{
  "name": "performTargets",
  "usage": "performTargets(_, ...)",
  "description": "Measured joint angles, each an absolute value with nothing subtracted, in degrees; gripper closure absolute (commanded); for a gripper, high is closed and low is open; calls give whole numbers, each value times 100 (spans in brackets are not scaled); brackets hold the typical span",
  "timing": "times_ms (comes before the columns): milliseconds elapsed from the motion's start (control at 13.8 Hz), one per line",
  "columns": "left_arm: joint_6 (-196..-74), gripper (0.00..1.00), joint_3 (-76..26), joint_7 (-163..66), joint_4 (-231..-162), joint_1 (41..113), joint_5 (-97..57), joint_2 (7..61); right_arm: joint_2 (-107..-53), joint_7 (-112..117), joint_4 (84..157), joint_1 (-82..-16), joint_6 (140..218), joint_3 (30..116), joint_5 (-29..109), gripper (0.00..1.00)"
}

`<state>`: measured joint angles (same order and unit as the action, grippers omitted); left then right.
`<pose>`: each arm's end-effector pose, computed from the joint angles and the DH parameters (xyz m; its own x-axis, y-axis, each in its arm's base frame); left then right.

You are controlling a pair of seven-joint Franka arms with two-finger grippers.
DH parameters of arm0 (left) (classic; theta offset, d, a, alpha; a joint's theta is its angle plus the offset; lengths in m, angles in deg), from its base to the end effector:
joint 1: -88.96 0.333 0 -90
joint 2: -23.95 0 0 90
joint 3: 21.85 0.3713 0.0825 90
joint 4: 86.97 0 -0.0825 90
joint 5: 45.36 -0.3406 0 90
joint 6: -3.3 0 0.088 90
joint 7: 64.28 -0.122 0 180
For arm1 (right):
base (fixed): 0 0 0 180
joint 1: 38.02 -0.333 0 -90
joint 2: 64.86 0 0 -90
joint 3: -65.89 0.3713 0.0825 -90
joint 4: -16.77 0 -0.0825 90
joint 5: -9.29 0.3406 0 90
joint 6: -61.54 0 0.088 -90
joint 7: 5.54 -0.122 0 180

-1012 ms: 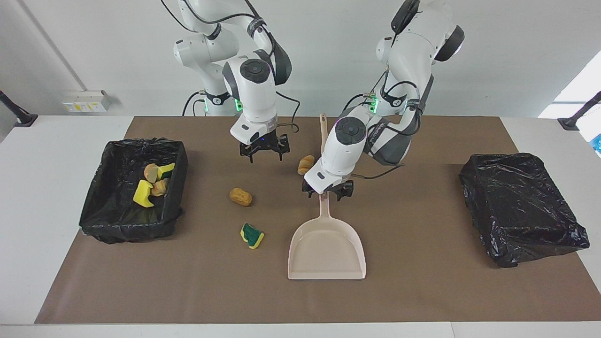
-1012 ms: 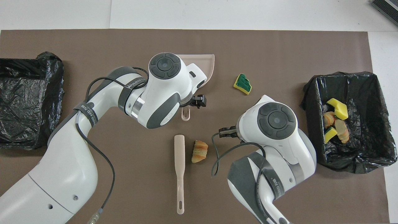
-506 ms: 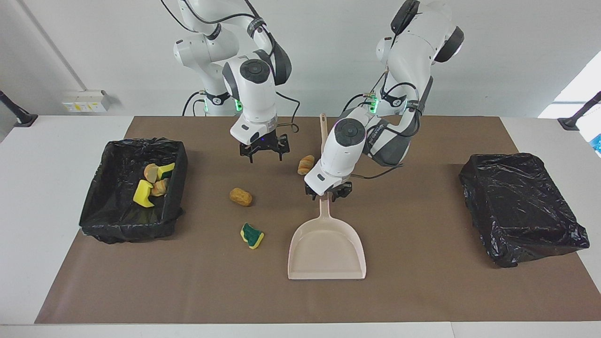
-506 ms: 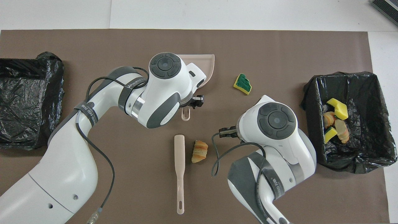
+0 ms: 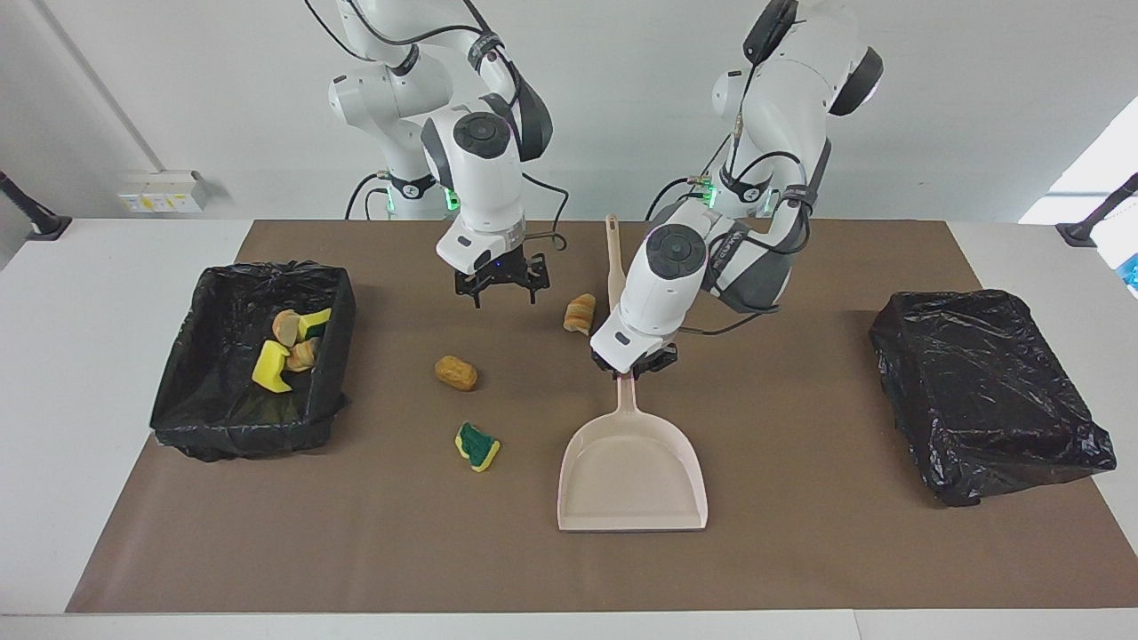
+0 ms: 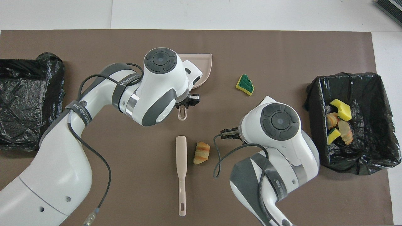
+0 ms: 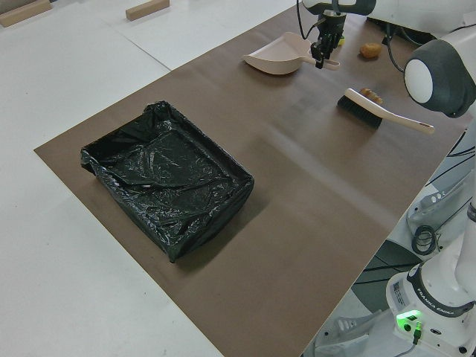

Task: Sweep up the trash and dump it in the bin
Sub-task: 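Reach the left gripper to the dustpan handle while the right gripper grasps the brush, then pull the dustpan toward the left arm's bin with the left gripper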

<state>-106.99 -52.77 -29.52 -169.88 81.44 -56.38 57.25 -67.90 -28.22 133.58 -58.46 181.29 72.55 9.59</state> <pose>0.5924 -0.3465 0.4305 0.9948 -0.0656 -0.0783 -0.0597 -0.9953 0.0762 0.4688 0.2392 0.4795 0.9972 0.0743 -0.0054 0.0743 -0.9972 -0.0093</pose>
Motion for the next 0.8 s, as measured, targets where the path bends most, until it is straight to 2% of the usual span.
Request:
performTargets(361,-9977,100,-5278,-4708,-16975,8680,-5635,5071,-6736,-2983,13369,-6106,18138,7292,1299,0)
performTargets(795,-9035,100,-5257,-7814,-17165,9730,-5630,4272,-6726,-4742,13541,-7434,18561,7325,1316,0)
